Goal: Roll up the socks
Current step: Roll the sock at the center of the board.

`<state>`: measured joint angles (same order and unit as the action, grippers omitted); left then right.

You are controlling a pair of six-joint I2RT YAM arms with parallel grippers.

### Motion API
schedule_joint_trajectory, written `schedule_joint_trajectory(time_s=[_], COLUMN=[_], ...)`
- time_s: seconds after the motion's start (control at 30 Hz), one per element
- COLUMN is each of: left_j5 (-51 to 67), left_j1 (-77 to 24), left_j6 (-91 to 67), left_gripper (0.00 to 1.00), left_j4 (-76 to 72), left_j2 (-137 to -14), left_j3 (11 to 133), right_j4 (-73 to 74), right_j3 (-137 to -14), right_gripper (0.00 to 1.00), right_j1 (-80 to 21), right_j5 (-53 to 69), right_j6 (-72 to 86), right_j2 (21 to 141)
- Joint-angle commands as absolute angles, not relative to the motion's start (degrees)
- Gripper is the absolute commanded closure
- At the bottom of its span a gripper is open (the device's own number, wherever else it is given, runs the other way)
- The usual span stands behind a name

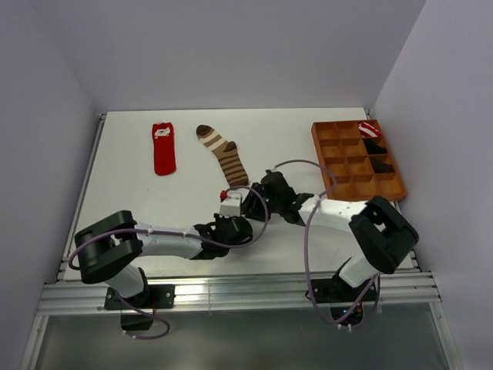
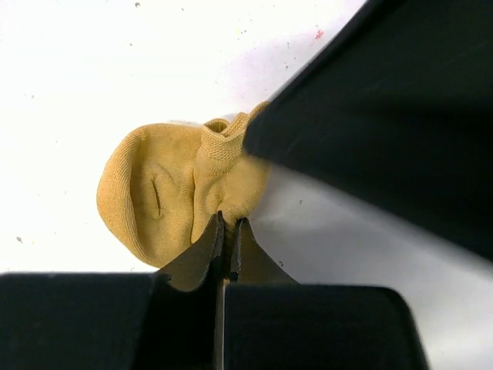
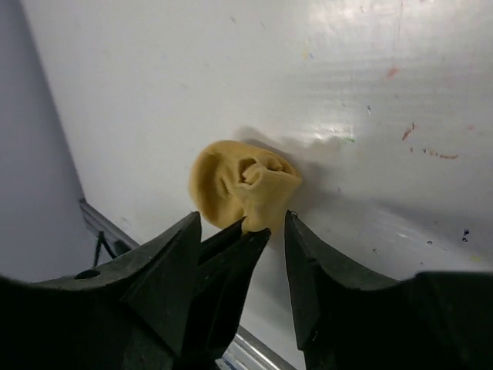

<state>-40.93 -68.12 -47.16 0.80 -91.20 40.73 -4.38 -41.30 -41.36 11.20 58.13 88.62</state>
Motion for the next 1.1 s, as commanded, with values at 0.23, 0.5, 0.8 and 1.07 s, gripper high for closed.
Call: schedule_joint_trajectory(time_s=[0.23,0.5,0.8,1.07], left_j5=[-11.6,3.0,11.9,15.0], left_j1=[-53.3,-42.5,-35.2,-34.5], left_j6=[-53.7,-61.0,-65.8,-69.1], left_gripper=[1.0,1.0,1.0,1.0], left_j4=[-12.2,-18.5,-23.5,-29.2], left_j2=[-79.3,-74.5,-80.0,-85.7], left_j3=[28.5,24.2,21.5,19.8], right_j4=[-19.2,-27.8,-32.4,-32.7], right_j3=[-33.8,-31.1,-32.0,-33.8], right_gripper=[0.33,0.33,0.36,0.37], right_j1=[-39.7,-42.3,-44.0,-44.6], right_j5=[5.6,7.4,7.5,8.4], right_j6=[58.1,60.4,61.8,62.7], right_j2=[77.9,84.3,92.4,97.5])
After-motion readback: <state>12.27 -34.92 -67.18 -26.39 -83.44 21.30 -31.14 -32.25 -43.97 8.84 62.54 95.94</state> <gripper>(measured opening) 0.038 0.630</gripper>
